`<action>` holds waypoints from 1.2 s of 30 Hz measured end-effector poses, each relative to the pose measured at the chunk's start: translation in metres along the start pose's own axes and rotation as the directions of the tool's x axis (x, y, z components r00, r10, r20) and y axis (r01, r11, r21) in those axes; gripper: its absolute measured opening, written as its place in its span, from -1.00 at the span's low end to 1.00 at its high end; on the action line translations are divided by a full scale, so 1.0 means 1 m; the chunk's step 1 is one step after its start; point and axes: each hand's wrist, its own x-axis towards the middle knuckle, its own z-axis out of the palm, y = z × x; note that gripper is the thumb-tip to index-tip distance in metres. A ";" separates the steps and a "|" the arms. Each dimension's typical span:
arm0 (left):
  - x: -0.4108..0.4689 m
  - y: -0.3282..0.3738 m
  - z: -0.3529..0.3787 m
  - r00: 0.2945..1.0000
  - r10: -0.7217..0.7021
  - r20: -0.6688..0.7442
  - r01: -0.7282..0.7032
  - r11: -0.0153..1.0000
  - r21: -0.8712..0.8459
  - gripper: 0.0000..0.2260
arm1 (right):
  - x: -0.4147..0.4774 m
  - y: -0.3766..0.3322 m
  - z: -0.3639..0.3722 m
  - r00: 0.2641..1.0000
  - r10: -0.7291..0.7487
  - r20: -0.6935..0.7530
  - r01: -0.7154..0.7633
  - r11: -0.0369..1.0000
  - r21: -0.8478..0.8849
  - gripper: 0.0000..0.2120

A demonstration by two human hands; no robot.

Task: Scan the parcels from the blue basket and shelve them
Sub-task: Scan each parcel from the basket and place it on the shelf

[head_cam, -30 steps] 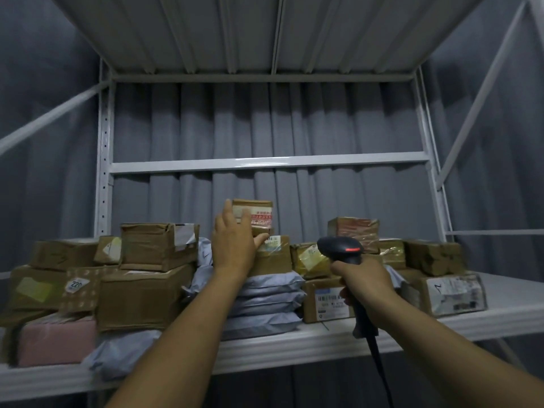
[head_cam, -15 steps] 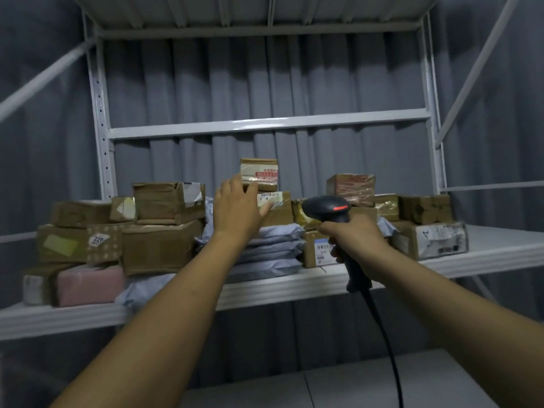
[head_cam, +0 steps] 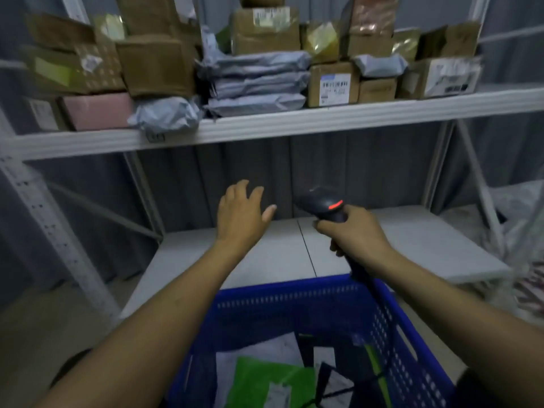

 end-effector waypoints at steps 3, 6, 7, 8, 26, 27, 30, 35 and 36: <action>-0.061 -0.011 0.047 0.985 -0.042 0.168 0.039 0.999 0.022 -0.51 | -0.023 0.053 0.030 0.992 0.096 0.084 -0.089 0.993 -0.075 -0.86; -0.113 -0.022 0.093 0.950 -0.069 0.303 0.069 0.998 0.010 -0.51 | -0.040 0.106 0.054 0.973 0.173 0.156 -0.152 0.979 -0.136 -0.83; -0.129 -0.024 0.107 0.930 -0.079 0.359 0.077 0.997 0.020 -0.50 | -0.044 0.122 0.060 0.968 0.189 0.163 -0.160 0.971 -0.176 -0.83; -0.145 -0.026 0.121 0.902 -0.090 0.423 0.079 0.996 0.044 -0.49 | -0.049 0.139 0.065 0.964 0.210 0.164 -0.172 0.961 -0.218 -0.83; -0.360 -0.116 0.261 -0.006 0.126 0.992 0.329 0.937 -0.117 -0.51 | -0.071 0.265 0.167 0.733 0.482 0.480 -0.293 0.860 -0.418 -0.68; -0.364 -0.117 0.265 -0.026 0.117 0.993 0.350 0.931 -0.100 -0.50 | -0.070 0.267 0.171 0.720 0.497 0.485 -0.306 0.854 -0.420 -0.69; -0.381 -0.121 0.276 -0.104 0.075 0.992 0.347 0.937 -0.034 -0.42 | -0.069 0.272 0.176 0.680 0.536 0.501 -0.355 0.838 -0.414 -0.71; -0.384 -0.127 0.283 -0.177 0.071 0.982 0.315 0.949 -0.012 -0.25 | -0.072 0.276 0.178 0.654 0.559 0.510 -0.386 0.826 -0.410 -0.78; -0.382 -0.128 0.284 -0.183 0.054 0.982 0.319 0.948 0.008 -0.21 | -0.072 0.277 0.179 0.649 0.564 0.511 -0.397 0.824 -0.405 -0.78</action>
